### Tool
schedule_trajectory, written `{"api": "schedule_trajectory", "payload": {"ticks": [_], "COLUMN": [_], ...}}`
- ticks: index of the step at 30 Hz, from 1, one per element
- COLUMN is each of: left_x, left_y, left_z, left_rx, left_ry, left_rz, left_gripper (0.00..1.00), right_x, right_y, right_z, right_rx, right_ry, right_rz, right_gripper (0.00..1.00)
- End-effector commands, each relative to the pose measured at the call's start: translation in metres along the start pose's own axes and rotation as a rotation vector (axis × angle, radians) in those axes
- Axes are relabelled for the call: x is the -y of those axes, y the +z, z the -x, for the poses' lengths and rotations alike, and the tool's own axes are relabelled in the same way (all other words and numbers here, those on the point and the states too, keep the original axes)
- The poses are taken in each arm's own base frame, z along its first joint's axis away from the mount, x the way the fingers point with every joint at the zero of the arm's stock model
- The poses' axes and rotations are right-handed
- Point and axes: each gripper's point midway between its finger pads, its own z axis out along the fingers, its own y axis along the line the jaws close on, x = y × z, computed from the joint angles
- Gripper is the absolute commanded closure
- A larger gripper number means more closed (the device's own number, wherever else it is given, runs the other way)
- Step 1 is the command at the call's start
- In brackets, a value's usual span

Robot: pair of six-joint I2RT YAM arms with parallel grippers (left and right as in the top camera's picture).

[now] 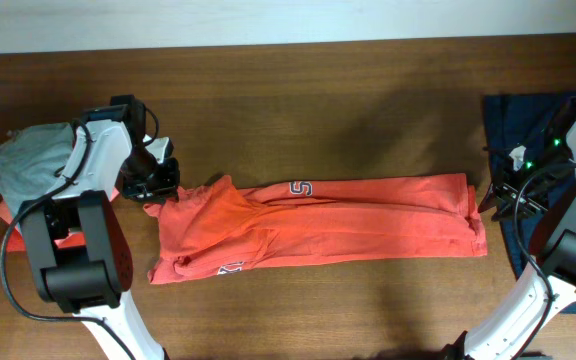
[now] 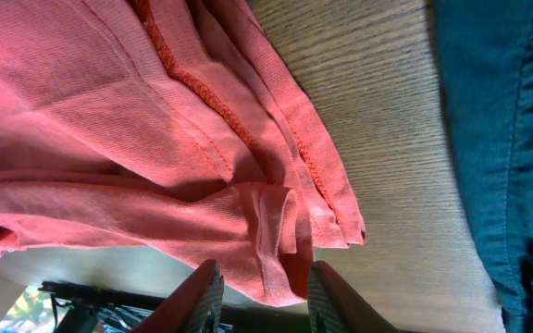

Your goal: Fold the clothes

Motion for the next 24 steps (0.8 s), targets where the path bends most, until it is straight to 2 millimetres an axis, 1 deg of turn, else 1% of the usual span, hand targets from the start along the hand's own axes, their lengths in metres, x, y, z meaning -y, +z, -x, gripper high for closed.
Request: {"api": "schedule_trajectory", "payload": {"ticks": [1, 3, 6, 8, 11, 12, 13, 16, 19, 21, 24], "left_x": [0.004, 0.004, 0.006, 0.015, 0.043, 0.061, 0.070, 0.100, 0.127, 0.142, 0.157], "left_y": [0.001, 0.001, 0.000, -0.002, -0.015, -0.030, -0.038, -0.064, -0.085, -0.093, -0.093], "left_z": [0.001, 0.001, 0.000, -0.001, -0.002, -0.005, -0.007, -0.019, -0.037, -0.049, -0.067], "left_rx": [-0.005, -0.005, -0.005, -0.005, 0.016, 0.046, 0.063, 0.124, 0.164, 0.169, 0.127], "left_ry": [0.015, 0.014, 0.015, 0.052, 0.142, 0.213, 0.262, 0.421, 0.587, 0.671, 0.745], "left_rz": [-0.022, -0.022, -0.030, -0.083, -0.236, -0.335, -0.384, -0.517, -0.618, -0.663, -0.677], "left_gripper": [0.79, 0.83, 0.93, 0.95, 0.96, 0.96, 0.96, 0.96, 0.95, 0.95, 0.95], "right_x": [-0.006, -0.006, -0.006, -0.007, -0.007, -0.007, -0.007, -0.006, -0.006, -0.006, -0.006], "right_y": [-0.013, -0.013, -0.013, -0.013, -0.013, -0.013, -0.013, -0.013, -0.013, -0.013, -0.013], "right_z": [0.001, 0.001, 0.001, 0.001, 0.000, 0.000, 0.000, 0.000, 0.000, 0.000, 0.000], "right_rx": [0.046, 0.045, 0.045, 0.045, 0.043, 0.043, 0.043, 0.043, 0.043, 0.043, 0.043], "right_ry": [-0.020, -0.020, -0.020, -0.020, -0.020, -0.019, -0.019, -0.020, -0.020, -0.020, -0.020], "right_rz": [0.002, 0.002, 0.002, 0.002, 0.002, 0.002, 0.002, 0.002, 0.002, 0.002, 0.002], "right_gripper": [0.64, 0.64, 0.65, 0.64, 0.65, 0.64, 0.64, 0.64, 0.64, 0.65, 0.65]}}
